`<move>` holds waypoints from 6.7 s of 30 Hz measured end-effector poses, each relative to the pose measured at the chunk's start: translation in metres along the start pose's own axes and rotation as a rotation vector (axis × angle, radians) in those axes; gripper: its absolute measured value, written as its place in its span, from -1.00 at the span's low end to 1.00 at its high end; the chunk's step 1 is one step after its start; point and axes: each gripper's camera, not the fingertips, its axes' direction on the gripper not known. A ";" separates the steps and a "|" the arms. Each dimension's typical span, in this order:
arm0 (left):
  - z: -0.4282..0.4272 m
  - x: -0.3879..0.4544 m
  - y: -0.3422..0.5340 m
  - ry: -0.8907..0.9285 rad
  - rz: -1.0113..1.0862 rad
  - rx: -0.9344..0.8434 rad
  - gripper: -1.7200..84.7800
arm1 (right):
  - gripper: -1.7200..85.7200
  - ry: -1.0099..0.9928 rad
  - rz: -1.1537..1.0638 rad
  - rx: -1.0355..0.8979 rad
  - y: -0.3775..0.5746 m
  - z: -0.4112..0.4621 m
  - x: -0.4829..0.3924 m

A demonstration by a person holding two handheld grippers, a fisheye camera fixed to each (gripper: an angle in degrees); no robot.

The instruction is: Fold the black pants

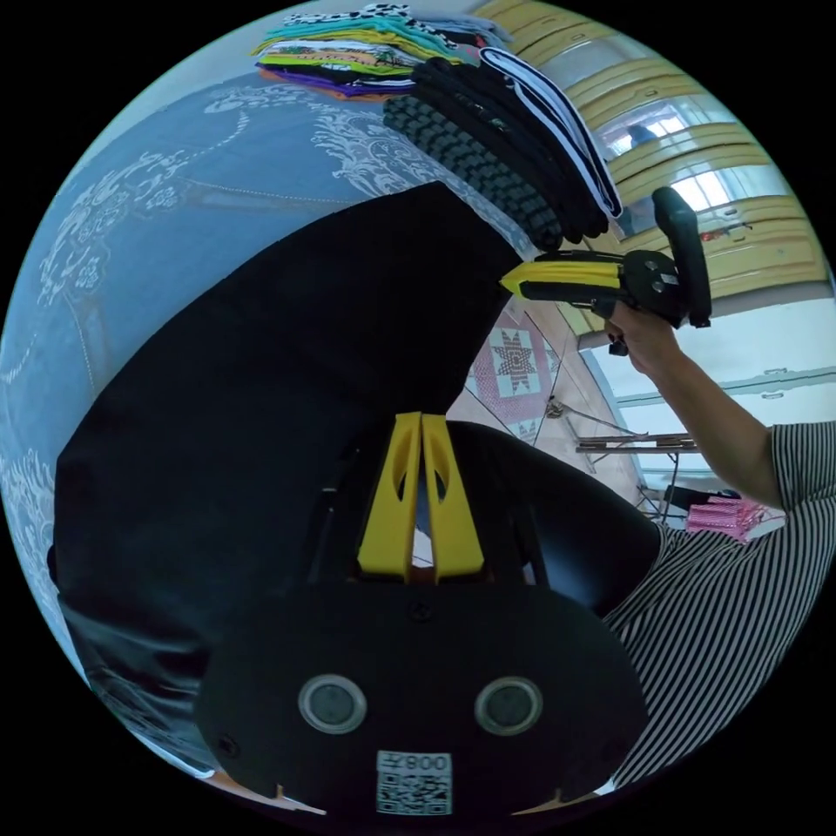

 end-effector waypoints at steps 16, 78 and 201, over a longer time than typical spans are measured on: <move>-0.115 -0.063 0.043 0.000 -0.080 0.096 -0.95 | -0.96 -0.072 0.020 -0.071 -0.116 -0.124 0.032; -0.351 -0.424 0.175 -0.176 -0.552 0.280 -0.96 | -0.96 -0.649 -0.661 -0.012 -0.340 -0.201 -0.330; -0.091 0.055 -0.215 -0.192 0.337 0.219 -0.92 | -0.92 -0.934 0.345 0.517 0.151 -0.067 0.001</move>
